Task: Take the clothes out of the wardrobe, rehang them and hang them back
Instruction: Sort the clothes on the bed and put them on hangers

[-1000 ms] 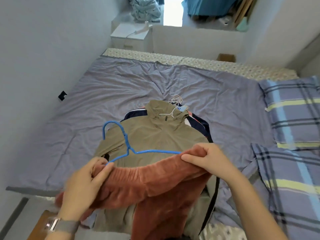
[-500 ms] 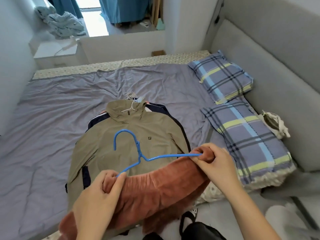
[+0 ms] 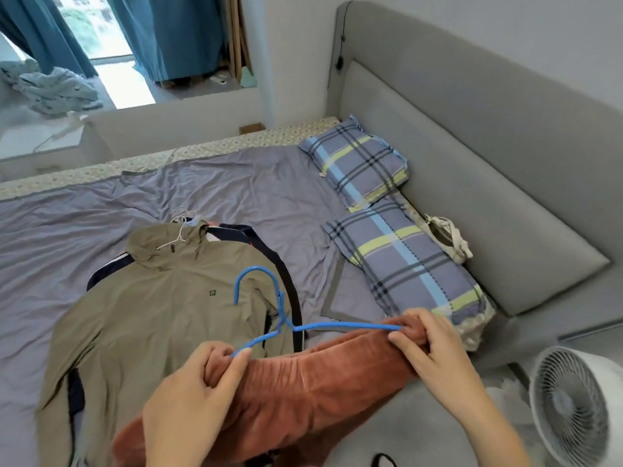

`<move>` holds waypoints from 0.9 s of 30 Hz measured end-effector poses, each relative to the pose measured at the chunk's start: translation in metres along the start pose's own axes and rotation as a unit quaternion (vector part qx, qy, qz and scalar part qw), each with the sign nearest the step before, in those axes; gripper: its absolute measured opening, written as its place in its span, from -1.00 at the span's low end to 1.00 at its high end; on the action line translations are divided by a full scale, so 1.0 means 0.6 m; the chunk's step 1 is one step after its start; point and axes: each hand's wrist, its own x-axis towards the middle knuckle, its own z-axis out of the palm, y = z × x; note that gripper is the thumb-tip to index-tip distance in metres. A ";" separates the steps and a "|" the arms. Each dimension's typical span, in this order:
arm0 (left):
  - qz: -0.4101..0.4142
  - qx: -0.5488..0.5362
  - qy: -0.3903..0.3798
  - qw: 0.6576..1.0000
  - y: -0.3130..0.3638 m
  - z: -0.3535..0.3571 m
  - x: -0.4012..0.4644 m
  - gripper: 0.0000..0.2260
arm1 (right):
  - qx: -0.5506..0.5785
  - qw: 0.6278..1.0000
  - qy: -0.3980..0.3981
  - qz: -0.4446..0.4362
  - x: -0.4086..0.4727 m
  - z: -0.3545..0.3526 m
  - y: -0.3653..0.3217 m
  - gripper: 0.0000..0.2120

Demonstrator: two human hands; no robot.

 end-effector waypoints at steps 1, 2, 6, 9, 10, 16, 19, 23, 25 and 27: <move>0.001 -0.003 -0.005 1.000 0.028 0.024 -0.008 -0.79 | -0.011 1.000 0.015 -0.001 0.005 -0.027 0.023 -0.84; 0.003 -0.009 -0.009 1.000 0.058 0.049 -0.016 -0.80 | -0.020 0.999 0.033 -0.002 0.011 -0.054 0.046 -0.84; 0.042 -0.042 -0.024 0.998 0.160 0.141 -0.032 -0.84 | -0.043 0.994 0.095 -0.007 0.043 -0.159 0.124 -0.69; 0.071 -0.072 -0.045 0.994 0.204 0.182 -0.032 -0.83 | -0.060 0.990 0.128 -0.013 0.073 -0.217 0.150 -0.65; 0.074 -0.084 -0.051 0.992 0.214 0.189 -0.031 -0.83 | -0.064 0.989 0.135 -0.020 0.084 -0.228 0.152 -0.65; 0.073 -0.115 -0.096 0.986 0.227 0.213 0.021 -0.90 | -0.087 0.985 0.143 -0.043 0.158 -0.230 0.153 -0.59; 0.108 -0.114 -0.153 0.976 0.240 0.219 0.062 -0.80 | -0.096 0.981 0.159 -0.055 0.197 -0.234 0.151 -0.59; 0.184 -0.108 -0.207 0.955 0.274 0.226 0.115 -0.67 | -0.093 0.978 0.167 -0.079 0.263 -0.270 0.136 -0.68; 0.215 -0.128 -0.201 0.947 0.297 0.229 0.141 -0.70 | -0.102 0.976 0.174 -0.087 0.303 -0.293 0.130 -0.62; 0.226 -0.137 -0.180 0.947 0.317 0.234 0.170 -0.72 | -0.110 0.976 0.164 -0.091 0.340 -0.304 0.133 -0.56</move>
